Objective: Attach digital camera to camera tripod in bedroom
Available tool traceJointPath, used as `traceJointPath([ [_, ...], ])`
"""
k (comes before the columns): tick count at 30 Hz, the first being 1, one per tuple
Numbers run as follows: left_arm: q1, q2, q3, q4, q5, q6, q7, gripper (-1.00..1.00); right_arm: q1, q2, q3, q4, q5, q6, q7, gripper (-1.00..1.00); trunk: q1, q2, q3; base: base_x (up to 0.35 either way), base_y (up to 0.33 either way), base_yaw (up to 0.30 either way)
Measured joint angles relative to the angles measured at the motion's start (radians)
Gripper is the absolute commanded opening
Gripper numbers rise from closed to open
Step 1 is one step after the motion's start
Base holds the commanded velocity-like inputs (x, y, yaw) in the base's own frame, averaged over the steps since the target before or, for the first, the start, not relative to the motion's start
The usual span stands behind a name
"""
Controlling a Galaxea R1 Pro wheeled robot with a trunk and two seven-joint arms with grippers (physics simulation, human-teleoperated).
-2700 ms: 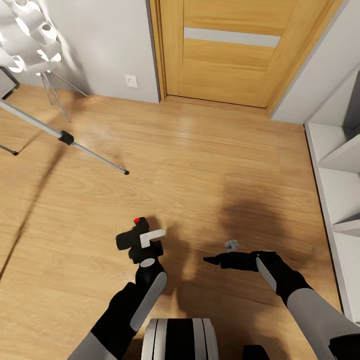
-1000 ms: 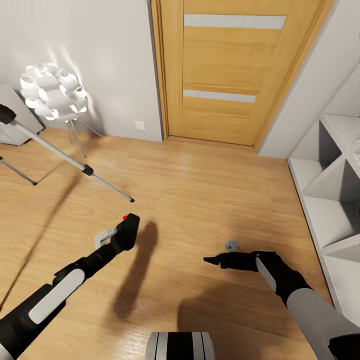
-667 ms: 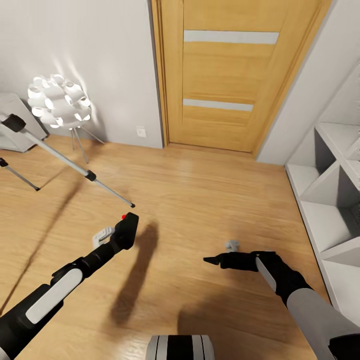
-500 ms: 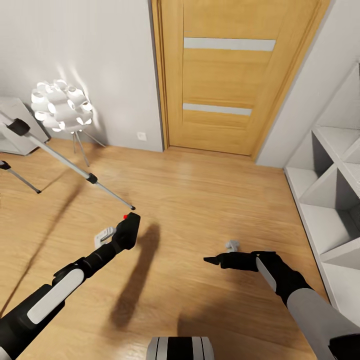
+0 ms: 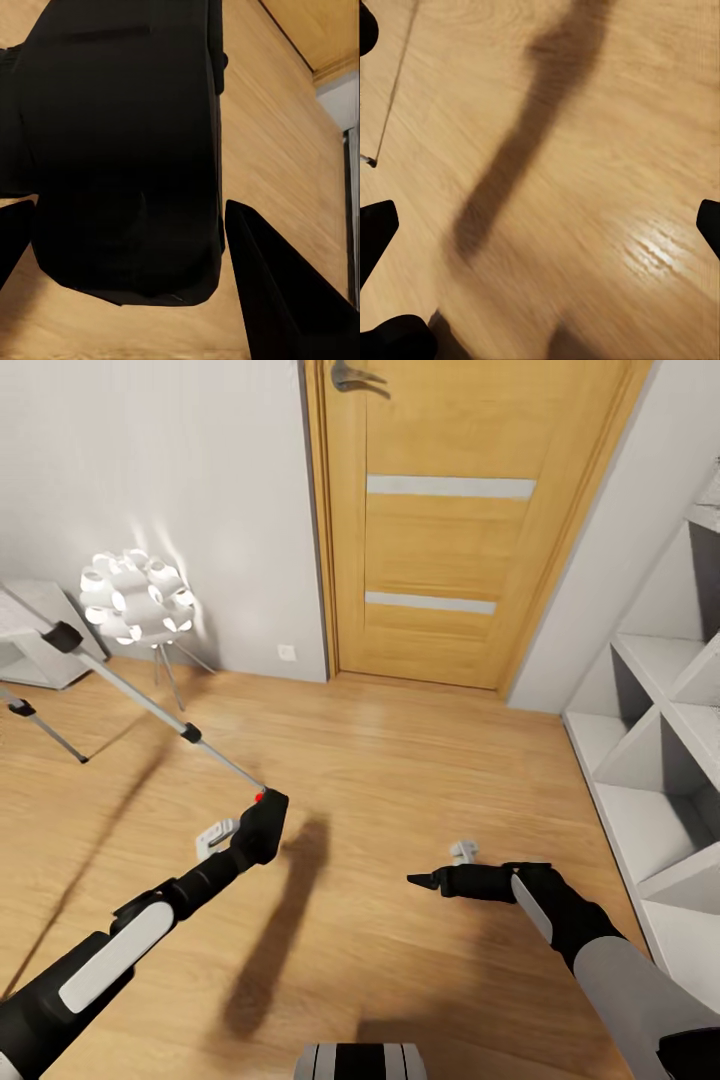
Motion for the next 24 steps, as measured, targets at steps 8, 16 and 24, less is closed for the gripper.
traceJointPath([
  [8,0.000,-0.001,-0.039,-0.002,-0.002,-0.001,-0.003,-1.00,0.000,0.000,0.000,0.000,0.000,0.001,0.001,1.00,-0.004,0.002,0.031,0.000,0.000,0.000],
  [16,0.000,-0.004,-0.042,-0.002,-0.002,-0.001,-0.004,-1.00,0.000,0.000,0.001,0.000,0.001,0.002,-0.001,1.00,-0.007,0.004,0.062,0.000,0.000,0.000],
  [24,0.000,-0.020,-0.043,-0.001,-0.001,-0.001,-0.004,-1.00,0.000,0.000,0.001,0.000,0.001,0.002,-0.003,1.00,-0.011,0.006,0.093,0.000,0.000,0.000],
])
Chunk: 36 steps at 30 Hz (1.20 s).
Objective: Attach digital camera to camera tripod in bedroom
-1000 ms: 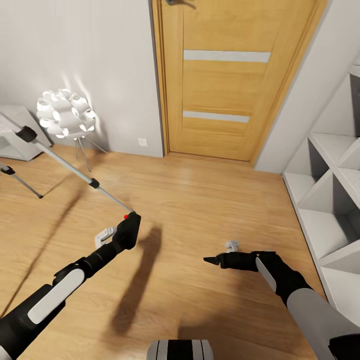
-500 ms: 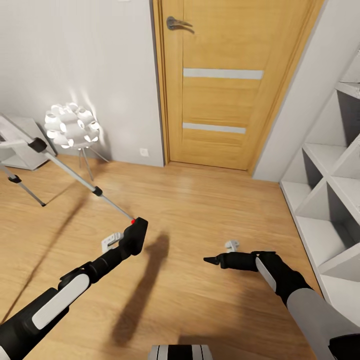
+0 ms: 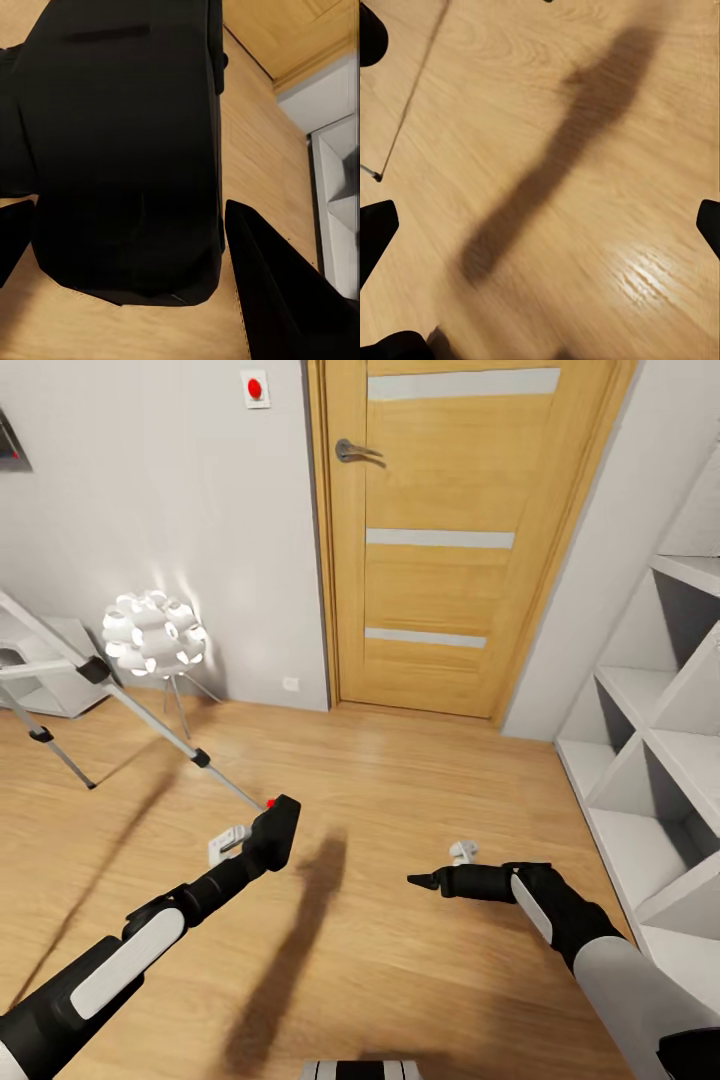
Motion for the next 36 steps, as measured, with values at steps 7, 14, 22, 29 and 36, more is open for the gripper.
traceJointPath([
  [7,0.000,-0.008,0.000,-0.001,0.000,0.000,0.000,-1.00,0.000,-0.001,-0.001,0.000,0.000,-0.001,0.000,1.00,-0.003,0.002,0.027,0.000,0.000,0.000],
  [14,0.000,-0.010,-0.001,-0.001,0.000,0.000,0.000,-1.00,0.000,-0.001,-0.001,0.000,0.000,0.000,-0.004,1.00,-0.006,0.003,0.054,0.000,0.000,0.000],
  [22,0.000,-0.018,-0.006,-0.007,0.000,0.001,0.000,-1.00,0.000,0.001,-0.002,-0.002,-0.003,0.000,-0.151,1.00,-0.010,0.005,0.085,0.000,0.000,0.000],
  [29,0.000,-0.034,-0.013,-0.015,0.000,0.001,0.000,-1.00,0.000,0.004,-0.003,-0.009,-0.007,0.001,-0.215,1.00,-0.013,0.007,0.112,0.000,0.000,0.000],
  [36,0.000,-0.070,-0.018,-0.016,-0.001,0.002,0.000,-1.00,0.000,0.000,-0.004,-0.011,-0.007,0.003,-0.116,1.00,-0.016,0.008,0.139,0.000,0.000,0.000],
])
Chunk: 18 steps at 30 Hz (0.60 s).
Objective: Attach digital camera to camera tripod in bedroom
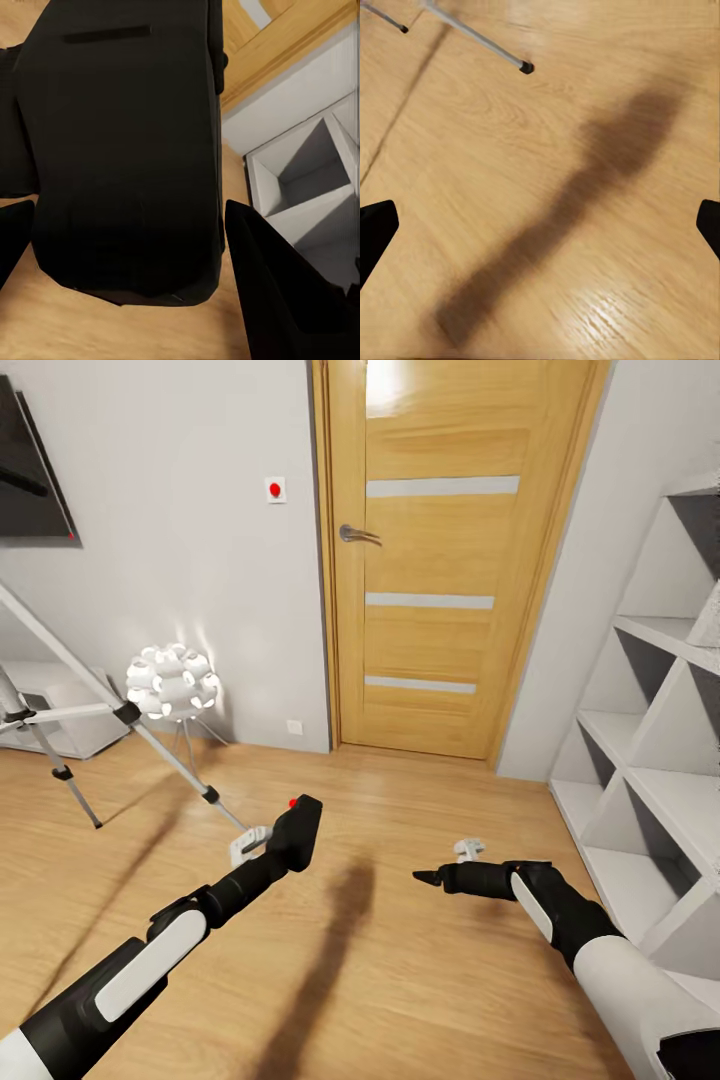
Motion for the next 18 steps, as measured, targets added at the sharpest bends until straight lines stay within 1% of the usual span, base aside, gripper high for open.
traceJointPath([
  [1,0.000,-0.009,0.000,0.002,-0.002,0.002,0.000,-1.00,0.000,-0.002,-0.005,0.001,-0.001,0.005,0.125,1.00,0.000,0.000,0.004,0.000,0.000,0.000],
  [2,0.000,-0.010,0.000,0.003,-0.003,0.005,0.000,-1.00,0.000,-0.003,-0.007,0.003,0.000,0.006,0.197,1.00,-0.001,0.000,0.008,0.000,0.000,0.000],
  [6,0.000,-0.012,-0.001,0.004,-0.006,0.012,0.001,-1.00,0.000,-0.012,-0.010,0.007,0.001,0.007,0.345,1.00,-0.003,0.001,0.023,0.000,0.000,0.000],
  [7,0.000,-0.012,-0.001,0.004,-0.006,0.015,0.001,-1.00,0.000,-0.018,-0.010,0.008,0.002,0.006,0.405,1.00,-0.003,0.002,0.027,0.000,0.000,0.000],
  [8,0.000,-0.013,-0.002,0.005,-0.008,0.017,0.001,-1.00,0.000,-0.025,-0.010,0.009,0.002,0.006,0.448,1.00,-0.004,0.002,0.031,0.000,0.000,0.000],
  [9,0.000,-0.013,-0.002,0.005,-0.009,0.018,0.001,-1.00,0.000,-0.028,-0.010,0.009,0.002,0.006,0.464,1.00,-0.004,0.002,0.035,0.000,0.000,0.000],
  [10,0.000,-0.013,-0.013,0.006,-0.019,0.020,0.002,-1.00,0.000,-0.035,-0.011,0.010,0.002,0.002,0.505,1.00,-0.004,0.002,0.039,0.000,0.000,0.000],
  [11,0.000,-0.013,-0.019,0.007,-0.023,0.020,0.002,-1.00,0.000,-0.036,-0.011,0.010,0.002,0.002,0.510,1.00,-0.005,0.003,0.043,0.000,0.000,0.000],
  [12,0.000,-0.012,-0.036,0.007,-0.030,0.020,0.003,-1.00,0.000,-0.037,-0.012,0.011,0.002,0.000,0.516,1.00,-0.005,0.003,0.046,0.000,0.000,0.000],
  [14,0.000,-0.012,-0.056,0.008,-0.041,0.020,0.003,-1.00,0.000,-0.038,-0.012,0.011,0.002,-0.001,0.520,1.00,-0.006,0.003,0.054,0.000,0.000,0.000],
  [15,0.000,-0.011,-0.074,0.008,-0.051,0.020,0.003,-1.00,0.000,-0.039,-0.012,0.011,0.002,-0.002,0.523,1.00,-0.007,0.004,0.058,0.000,0.000,0.000],
  [18,0.000,-0.011,-0.101,0.008,-0.077,0.019,0.003,-1.00,0.000,-0.039,-0.013,0.012,0.001,-0.002,0.528,1.00,-0.008,0.004,0.070,0.000,0.000,0.000],
])
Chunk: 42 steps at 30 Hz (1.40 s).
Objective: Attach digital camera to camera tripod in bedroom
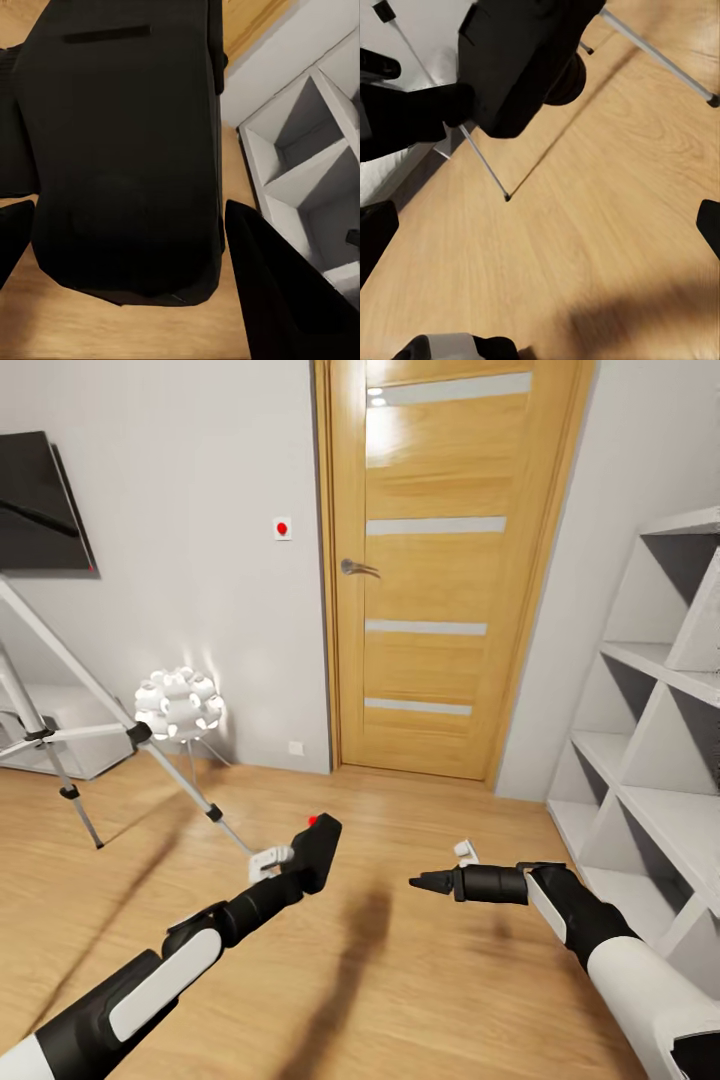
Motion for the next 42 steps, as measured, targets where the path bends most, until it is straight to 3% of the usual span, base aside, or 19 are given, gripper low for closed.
traceJointPath([
  [9,0.000,-0.001,-0.033,0.000,-0.096,0.001,0.000,-1.00,0.000,-0.003,-0.002,0.001,-0.003,-0.001,0.014,1.00,-0.004,0.002,0.035,0.000,0.000,0.000],
  [12,0.000,-0.002,-0.052,0.000,-0.120,0.001,0.000,-1.00,0.000,-0.003,-0.002,0.001,-0.005,0.000,0.072,1.00,-0.005,0.003,0.046,0.000,0.000,0.000],
  [16,0.000,-0.001,-0.060,0.000,-0.124,0.001,0.000,-1.00,0.000,-0.003,-0.002,0.001,-0.005,0.000,0.095,1.00,-0.007,0.004,0.062,0.000,0.000,0.000],
  [42,0.000,-0.001,-0.060,0.011,-0.127,0.002,0.000,-1.00,0.000,0.003,-0.001,0.004,-0.003,0.002,0.099,1.00,-0.107,0.186,0.143,0.000,0.000,0.000],
])
